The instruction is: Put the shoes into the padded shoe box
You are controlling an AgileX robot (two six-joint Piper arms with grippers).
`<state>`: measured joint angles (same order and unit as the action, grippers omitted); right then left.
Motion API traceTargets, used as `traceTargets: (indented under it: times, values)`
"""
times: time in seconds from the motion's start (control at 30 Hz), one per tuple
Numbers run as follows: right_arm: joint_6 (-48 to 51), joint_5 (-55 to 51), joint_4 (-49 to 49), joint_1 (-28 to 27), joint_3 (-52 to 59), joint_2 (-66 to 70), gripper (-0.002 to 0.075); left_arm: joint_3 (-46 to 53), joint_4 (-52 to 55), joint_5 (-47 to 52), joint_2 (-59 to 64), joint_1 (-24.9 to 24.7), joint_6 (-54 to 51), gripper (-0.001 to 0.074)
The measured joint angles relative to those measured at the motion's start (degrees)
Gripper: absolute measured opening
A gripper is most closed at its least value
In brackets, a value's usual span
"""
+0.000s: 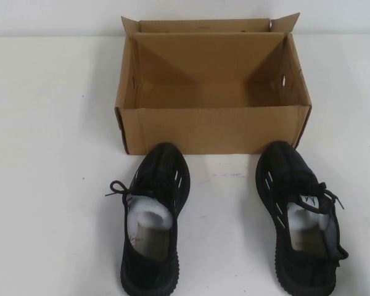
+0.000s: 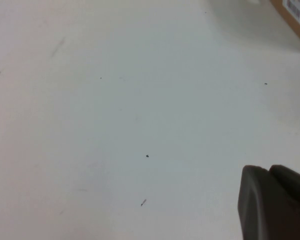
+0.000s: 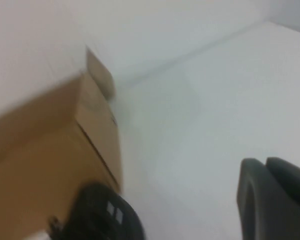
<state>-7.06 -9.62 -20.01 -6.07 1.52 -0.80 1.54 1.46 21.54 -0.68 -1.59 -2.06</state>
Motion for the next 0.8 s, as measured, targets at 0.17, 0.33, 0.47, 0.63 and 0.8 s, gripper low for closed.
traceTargets:
  times: [0.17, 0.33, 0.47, 0.63, 0.8]
  values:
    - [-0.2, 4.6, -6.9, 0.0, 0.0, 0.0, -0.0008, 0.0, 0.0, 0.0, 0.0, 0.0, 0.0, -0.0004]
    - [-0.8, 2.2, -14.9, 0.0, 0.0, 0.0, -0.0005, 0.0, 0.0, 0.0, 0.0, 0.0, 0.0, -0.0004]
    - [-0.7, -9.1, -15.1, 0.0, -4.1, 3.0, -0.0008, 0.0, 0.0, 0.0, 0.0, 0.0, 0.0, -0.0004]
    - [2.8, -24.7, -9.4, 0.0, -15.9, 14.9, -0.0008, 0.0, 0.0, 0.0, 0.0, 0.0, 0.0, -0.0004]
    - [8.1, -38.5, -1.7, 0.0, -29.6, 29.7, -0.0008, 0.0, 0.0, 0.0, 0.0, 0.0, 0.0, -0.0004]
